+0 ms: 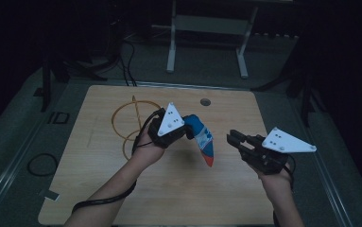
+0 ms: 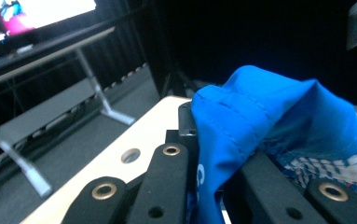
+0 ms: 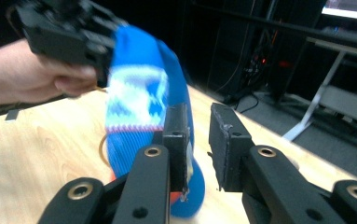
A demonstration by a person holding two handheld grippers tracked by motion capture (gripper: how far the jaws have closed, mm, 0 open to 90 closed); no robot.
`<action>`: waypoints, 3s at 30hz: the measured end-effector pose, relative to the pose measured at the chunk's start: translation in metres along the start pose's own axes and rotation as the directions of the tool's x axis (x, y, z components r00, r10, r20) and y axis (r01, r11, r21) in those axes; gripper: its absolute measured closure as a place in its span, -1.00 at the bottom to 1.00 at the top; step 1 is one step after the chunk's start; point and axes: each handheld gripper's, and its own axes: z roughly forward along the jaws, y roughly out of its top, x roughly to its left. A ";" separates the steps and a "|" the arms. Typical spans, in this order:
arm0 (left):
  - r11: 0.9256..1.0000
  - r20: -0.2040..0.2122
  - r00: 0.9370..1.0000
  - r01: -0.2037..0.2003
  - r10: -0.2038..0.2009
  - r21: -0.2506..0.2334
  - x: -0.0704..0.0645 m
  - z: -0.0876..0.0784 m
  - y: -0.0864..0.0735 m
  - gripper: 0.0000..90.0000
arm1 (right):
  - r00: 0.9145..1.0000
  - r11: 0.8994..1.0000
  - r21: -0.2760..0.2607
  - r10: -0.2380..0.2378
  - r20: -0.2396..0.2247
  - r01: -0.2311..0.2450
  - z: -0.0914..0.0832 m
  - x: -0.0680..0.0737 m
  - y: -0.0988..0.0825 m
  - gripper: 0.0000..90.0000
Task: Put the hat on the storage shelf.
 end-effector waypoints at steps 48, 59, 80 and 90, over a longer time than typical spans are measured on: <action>0.968 0.560 0.797 -0.120 0.225 -0.219 -0.012 -0.025 -0.013 0.95 | 0.952 0.999 0.041 -0.008 -0.305 0.022 0.019 0.026 -0.021 1.00; 0.976 0.501 0.841 -0.134 0.203 -0.171 -0.001 -0.046 -0.014 0.72 | 0.962 1.000 -0.019 0.010 -0.271 -0.015 -0.004 0.012 -0.009 1.00; 0.999 0.367 0.930 -0.019 0.029 -0.030 0.026 -0.104 -0.052 0.58 | 0.974 0.996 -0.091 -0.013 -0.226 -0.008 -0.004 0.004 0.024 1.00; 0.997 0.260 0.963 0.076 -0.071 -0.013 0.039 -0.142 -0.091 0.50 | 0.976 0.990 -0.143 -0.013 -0.217 -0.019 0.018 0.003 0.056 1.00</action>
